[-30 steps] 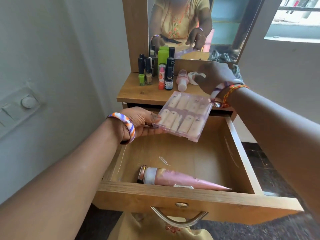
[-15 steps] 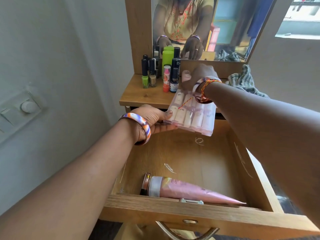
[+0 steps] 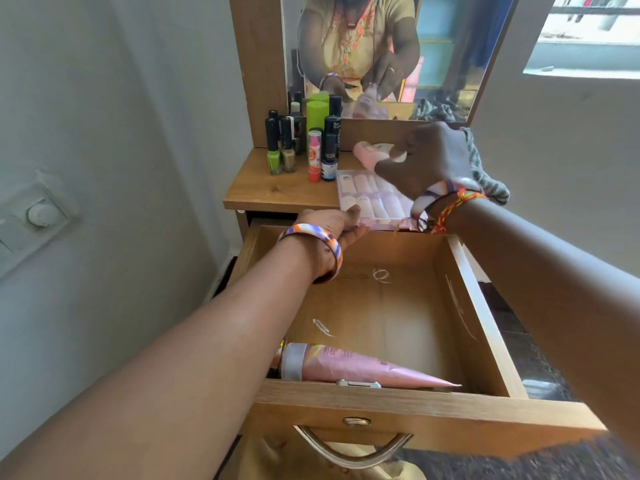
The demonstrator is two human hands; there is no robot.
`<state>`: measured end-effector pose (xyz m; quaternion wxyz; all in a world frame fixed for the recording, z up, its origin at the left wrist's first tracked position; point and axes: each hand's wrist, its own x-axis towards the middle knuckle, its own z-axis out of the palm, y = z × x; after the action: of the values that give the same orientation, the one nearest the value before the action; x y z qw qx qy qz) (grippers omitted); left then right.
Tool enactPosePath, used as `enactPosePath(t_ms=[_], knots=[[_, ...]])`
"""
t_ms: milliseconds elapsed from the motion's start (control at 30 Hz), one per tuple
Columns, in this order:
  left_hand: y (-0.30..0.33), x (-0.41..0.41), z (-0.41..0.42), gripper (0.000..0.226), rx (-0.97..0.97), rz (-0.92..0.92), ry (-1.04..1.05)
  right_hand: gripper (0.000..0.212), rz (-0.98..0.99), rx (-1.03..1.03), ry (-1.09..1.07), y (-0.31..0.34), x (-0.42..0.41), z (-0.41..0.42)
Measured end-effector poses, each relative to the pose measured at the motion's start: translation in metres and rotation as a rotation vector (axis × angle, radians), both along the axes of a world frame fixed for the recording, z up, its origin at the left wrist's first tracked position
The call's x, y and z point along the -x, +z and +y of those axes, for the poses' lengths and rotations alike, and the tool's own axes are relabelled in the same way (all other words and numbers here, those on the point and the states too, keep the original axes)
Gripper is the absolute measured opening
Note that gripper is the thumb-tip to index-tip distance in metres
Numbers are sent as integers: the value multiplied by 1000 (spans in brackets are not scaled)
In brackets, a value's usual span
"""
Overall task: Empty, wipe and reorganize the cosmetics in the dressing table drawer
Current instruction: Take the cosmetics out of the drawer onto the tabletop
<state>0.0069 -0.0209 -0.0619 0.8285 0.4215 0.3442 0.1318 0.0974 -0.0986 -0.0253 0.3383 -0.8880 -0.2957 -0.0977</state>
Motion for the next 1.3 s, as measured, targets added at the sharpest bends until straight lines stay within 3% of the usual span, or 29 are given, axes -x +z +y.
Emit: enactPosePath(t_ms=[167,333,367,433,533,633,733,867,933,1067,1133,1200,1300], knots=[[-15,-16,-1,30,-58,65,49,27,-80,122,-27,-12,13,-11],[-9,-21,3,6,87,130,81,48,-128,348,74,-23,19,-11],[-10,-20,3,7,59,99,82,48,-128,377,86,-25,19,-10],[-14,-19,5,29,-9,54,132,49,-145,416,94,-29,18,-8],[-15,-17,8,21,-81,77,70,52,-174,428,81,-29,15,-6],[-19,-15,16,42,-264,169,9,53,-174,416,78,-27,9,-3],[-18,-12,18,43,-374,228,-103,53,-136,397,84,-24,3,1],[-18,-6,20,16,-375,207,-53,54,-124,373,87,-24,2,5],[-14,0,16,15,-330,201,-78,60,-125,377,91,-26,1,6],[-11,14,20,18,-558,299,-350,70,-36,398,98,-23,6,-1],[-8,23,23,11,-723,375,-542,60,-101,279,84,-20,16,-8],[-9,31,24,21,-938,455,-774,46,-202,169,63,-19,33,-15],[-12,44,22,40,-1262,639,-1148,35,-175,282,143,-28,53,-25]])
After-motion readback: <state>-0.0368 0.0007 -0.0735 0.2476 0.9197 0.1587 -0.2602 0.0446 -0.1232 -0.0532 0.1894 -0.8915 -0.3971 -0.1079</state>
